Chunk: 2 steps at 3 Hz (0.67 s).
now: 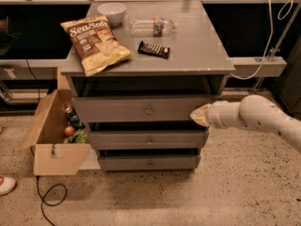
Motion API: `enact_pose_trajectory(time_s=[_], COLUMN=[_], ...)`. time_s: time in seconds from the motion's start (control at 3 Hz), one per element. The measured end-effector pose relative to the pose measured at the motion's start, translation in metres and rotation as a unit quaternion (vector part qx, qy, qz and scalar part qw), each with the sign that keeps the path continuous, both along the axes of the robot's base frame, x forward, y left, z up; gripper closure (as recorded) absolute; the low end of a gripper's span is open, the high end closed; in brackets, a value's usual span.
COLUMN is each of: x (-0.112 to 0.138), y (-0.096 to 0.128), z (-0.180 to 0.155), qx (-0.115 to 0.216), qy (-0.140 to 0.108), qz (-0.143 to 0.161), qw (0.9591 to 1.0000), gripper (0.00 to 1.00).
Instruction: Close top drawer
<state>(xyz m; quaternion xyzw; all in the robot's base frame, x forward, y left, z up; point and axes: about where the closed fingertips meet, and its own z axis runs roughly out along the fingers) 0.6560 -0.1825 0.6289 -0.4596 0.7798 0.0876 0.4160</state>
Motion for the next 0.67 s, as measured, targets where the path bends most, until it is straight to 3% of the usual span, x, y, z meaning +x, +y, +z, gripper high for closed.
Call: enact_pose_trajectory(time_s=[0.67], x=[-0.050], y=[-0.029], z=[0.046], qx=[0.016], qy=[-0.083], qz=[0.016], qw=[0.9962], gripper=[1.00])
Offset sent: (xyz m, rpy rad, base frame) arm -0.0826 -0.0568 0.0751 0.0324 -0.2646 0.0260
